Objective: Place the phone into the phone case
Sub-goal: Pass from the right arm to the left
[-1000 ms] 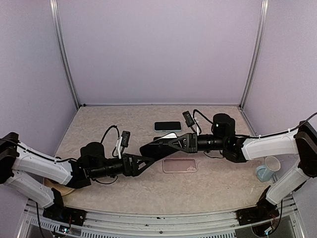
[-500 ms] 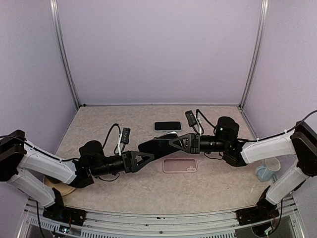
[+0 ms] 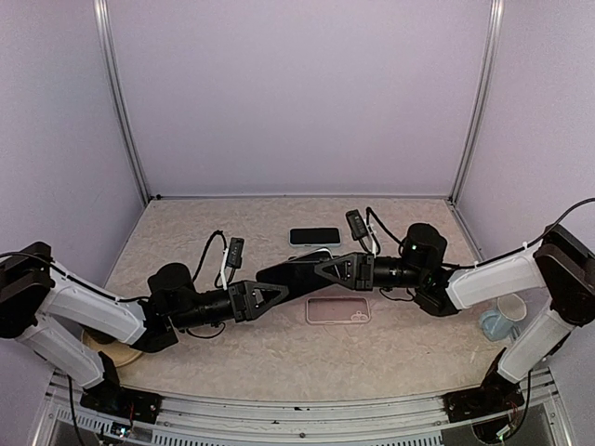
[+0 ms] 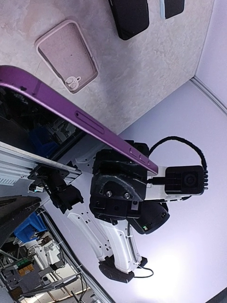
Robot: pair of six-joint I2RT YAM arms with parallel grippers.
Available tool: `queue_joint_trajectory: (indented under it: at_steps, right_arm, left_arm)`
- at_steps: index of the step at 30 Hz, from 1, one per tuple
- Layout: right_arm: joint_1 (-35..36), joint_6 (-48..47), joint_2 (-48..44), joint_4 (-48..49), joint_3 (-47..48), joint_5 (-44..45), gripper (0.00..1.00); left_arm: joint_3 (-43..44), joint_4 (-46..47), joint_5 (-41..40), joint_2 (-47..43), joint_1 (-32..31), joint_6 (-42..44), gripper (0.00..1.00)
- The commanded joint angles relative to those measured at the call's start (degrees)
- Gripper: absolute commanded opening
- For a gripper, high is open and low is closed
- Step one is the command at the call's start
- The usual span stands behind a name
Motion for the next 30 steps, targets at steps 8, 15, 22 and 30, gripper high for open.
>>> queue_joint_trajectory:
  at_steps: [8, 15, 22, 30]
  right_arm:
    - [1.5, 2.8, 4.8, 7.8, -0.8, -1.6, 0.0]
    - [1.8, 4.1, 6.7, 10.3, -1.2, -2.0, 0.01]
    - [1.8, 4.1, 7.4, 10.2, -0.7, -2.3, 0.04]
    - [1.8, 0.8, 6.1, 2.6, 1.0, -1.9, 0.26]
  left_arm:
    - [-0.1, 7.5, 2.5, 0.3, 0.0, -0.1, 0.46]
    - [-1.2, 9.4, 2.9, 0.1, 0.4, -0.5, 0.3]
    - [-1.3, 9.4, 2.8, -0.2, 0.4, -0.6, 0.12]
    - [-1.5, 8.0, 2.6, -0.9, 0.5, -0.4, 0.01]
